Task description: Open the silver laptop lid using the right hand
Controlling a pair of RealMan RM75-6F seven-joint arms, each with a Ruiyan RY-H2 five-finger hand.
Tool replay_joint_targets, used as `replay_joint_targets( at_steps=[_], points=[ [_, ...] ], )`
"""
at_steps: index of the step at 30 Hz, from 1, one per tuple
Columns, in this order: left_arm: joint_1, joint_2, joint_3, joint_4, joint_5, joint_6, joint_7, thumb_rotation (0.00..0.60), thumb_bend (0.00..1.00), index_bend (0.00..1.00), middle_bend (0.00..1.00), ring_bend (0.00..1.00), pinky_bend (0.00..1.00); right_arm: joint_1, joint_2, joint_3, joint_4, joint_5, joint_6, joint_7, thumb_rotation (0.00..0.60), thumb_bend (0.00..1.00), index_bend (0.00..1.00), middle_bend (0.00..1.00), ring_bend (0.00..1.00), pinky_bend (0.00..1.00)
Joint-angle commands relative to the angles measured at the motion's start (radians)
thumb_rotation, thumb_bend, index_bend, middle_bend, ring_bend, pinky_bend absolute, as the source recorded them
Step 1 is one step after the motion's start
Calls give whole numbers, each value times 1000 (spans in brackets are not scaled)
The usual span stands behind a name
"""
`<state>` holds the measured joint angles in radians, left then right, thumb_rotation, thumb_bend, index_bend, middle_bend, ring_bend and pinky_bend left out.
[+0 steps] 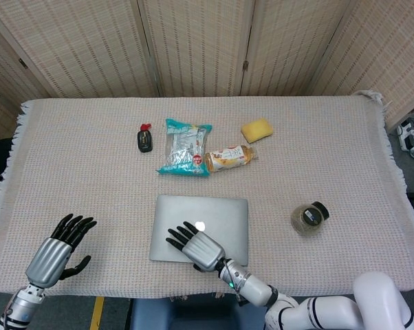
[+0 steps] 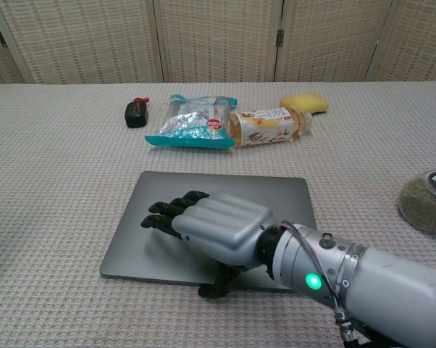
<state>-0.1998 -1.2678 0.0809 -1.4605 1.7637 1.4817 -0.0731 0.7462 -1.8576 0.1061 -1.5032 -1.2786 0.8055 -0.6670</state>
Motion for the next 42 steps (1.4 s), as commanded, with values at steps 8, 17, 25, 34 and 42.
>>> replay_joint_targets(
  at_steps=[8,17,25,34,42],
  points=[
    [1,-6,1,19,-6,5,-17,600,407,128,151,97,0,24,-19,0,18,32,20,-19,600,289,0,0,0,0],
    [-2,-16,5,40,-7,1,-31,600,408,132,151,97,0,41,-27,-4,27,54,41,-44,600,413,0,0,0,0],
    [-9,-35,15,69,10,0,-50,600,407,137,151,106,0,54,-33,-7,22,65,67,-82,600,509,0,0,0,0],
    [-35,-71,48,103,76,-10,-73,600,408,164,166,127,0,69,-38,4,8,114,106,-166,600,520,0,0,0,0],
    [-90,-111,98,128,139,-92,-87,600,408,175,172,136,0,85,-43,13,-8,148,147,-247,600,577,0,0,0,0]
  ],
)
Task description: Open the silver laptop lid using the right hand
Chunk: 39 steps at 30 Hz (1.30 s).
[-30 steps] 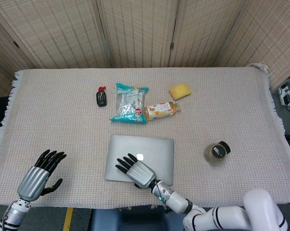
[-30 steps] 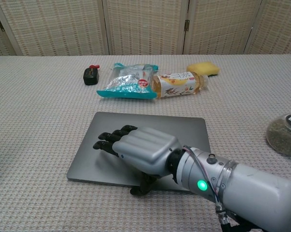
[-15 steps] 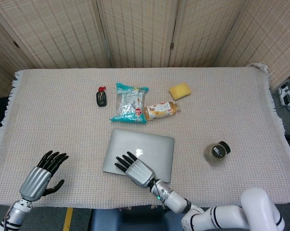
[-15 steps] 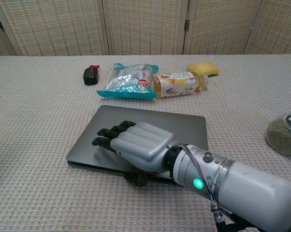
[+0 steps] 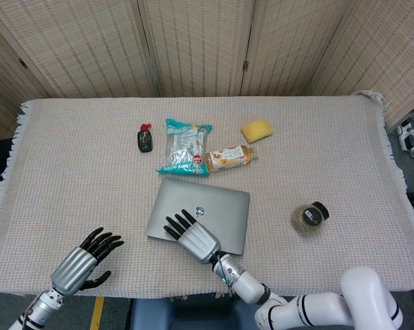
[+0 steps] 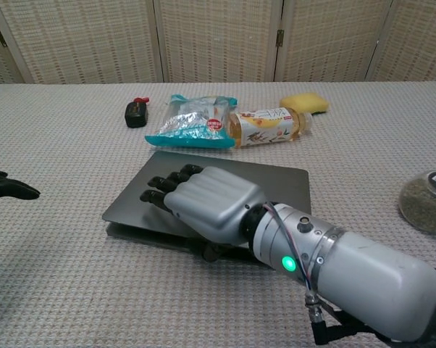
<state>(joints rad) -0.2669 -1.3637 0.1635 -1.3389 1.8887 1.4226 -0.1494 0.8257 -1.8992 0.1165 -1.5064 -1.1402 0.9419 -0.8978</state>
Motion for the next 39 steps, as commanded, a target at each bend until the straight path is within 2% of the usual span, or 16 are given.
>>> replay_joint_targets(
  at_steps=[1,5,8,15,25,30,39],
  points=[
    [-34,-20,18,6,17,-47,-18,600,412,173,172,133,0,8,-2,4,-7,14,17,-27,600,586,0,0,0,0],
    [-78,-36,20,-5,33,-93,-29,600,467,149,172,117,0,15,-1,11,-20,28,35,-54,600,620,0,0,0,0],
    [-120,-39,15,-31,20,-165,-20,600,512,124,167,82,0,21,1,17,-30,39,51,-78,600,634,0,0,0,0],
    [-192,-66,-15,-66,-30,-281,0,600,549,87,142,63,0,29,8,24,-50,68,83,-117,600,649,0,0,0,0],
    [-270,-122,-81,-92,-146,-418,58,600,553,70,112,34,0,39,11,26,-53,87,111,-133,600,649,0,0,0,0],
    [-298,-142,-97,-84,-201,-472,53,600,553,62,104,26,0,46,9,27,-48,94,117,-137,600,649,0,0,0,0],
    [-329,-167,-124,-78,-283,-531,118,600,553,25,83,0,0,58,3,27,-38,110,121,-141,600,649,0,0,0,0]
  ],
)
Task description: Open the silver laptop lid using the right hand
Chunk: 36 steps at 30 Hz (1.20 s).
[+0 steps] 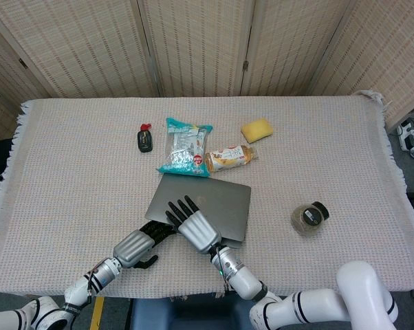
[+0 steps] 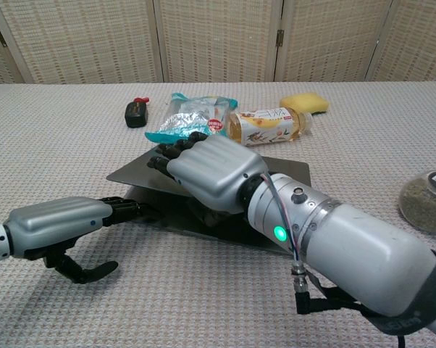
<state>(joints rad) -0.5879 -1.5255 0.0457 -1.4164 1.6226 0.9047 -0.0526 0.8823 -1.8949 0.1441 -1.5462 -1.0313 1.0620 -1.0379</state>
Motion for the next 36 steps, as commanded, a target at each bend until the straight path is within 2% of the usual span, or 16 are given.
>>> replay_joint_targets(
  at_steps=[1,13,36],
  points=[
    [-11,-5,-8,-4,-27,-20,35,600,553,26,83,0,0,2,-1,-1,3,4,2,-1,600,649,0,0,0,0],
    [-22,-7,-12,-21,-94,-41,118,600,553,60,83,0,0,12,-8,-13,26,31,0,-12,600,649,0,0,0,0],
    [-29,-12,-2,-29,-135,-34,156,600,553,82,83,0,0,17,-16,-28,96,41,20,-25,600,643,0,0,0,0]
  ],
)
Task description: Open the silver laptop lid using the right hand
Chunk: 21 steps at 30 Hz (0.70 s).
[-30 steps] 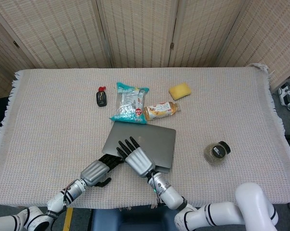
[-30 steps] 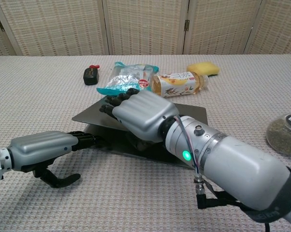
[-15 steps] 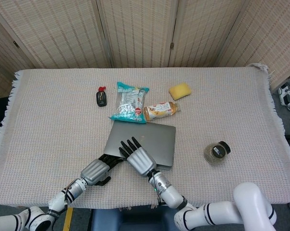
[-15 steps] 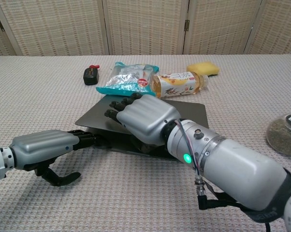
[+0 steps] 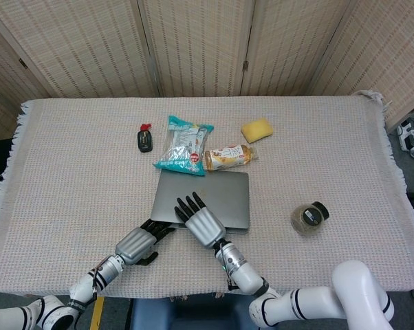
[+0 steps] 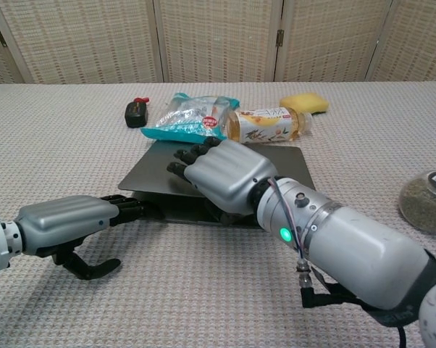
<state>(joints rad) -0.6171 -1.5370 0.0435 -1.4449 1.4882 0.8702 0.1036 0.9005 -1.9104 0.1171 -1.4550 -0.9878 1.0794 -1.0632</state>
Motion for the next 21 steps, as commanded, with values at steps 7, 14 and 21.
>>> replay_joint_targets(
  at_steps=[7,14,21],
  points=[
    [0,-1,3,1,-6,5,0,600,554,82,83,0,0,-7,-8,-2,33,-4,5,12,600,474,0,0,0,0],
    [-1,-1,5,0,-9,9,3,600,553,86,83,0,0,-9,-2,10,46,-17,22,15,600,470,0,0,0,0],
    [-1,0,7,-1,-10,15,8,600,553,89,83,0,0,-15,43,45,5,-22,53,18,600,470,0,0,0,0]
  ],
)
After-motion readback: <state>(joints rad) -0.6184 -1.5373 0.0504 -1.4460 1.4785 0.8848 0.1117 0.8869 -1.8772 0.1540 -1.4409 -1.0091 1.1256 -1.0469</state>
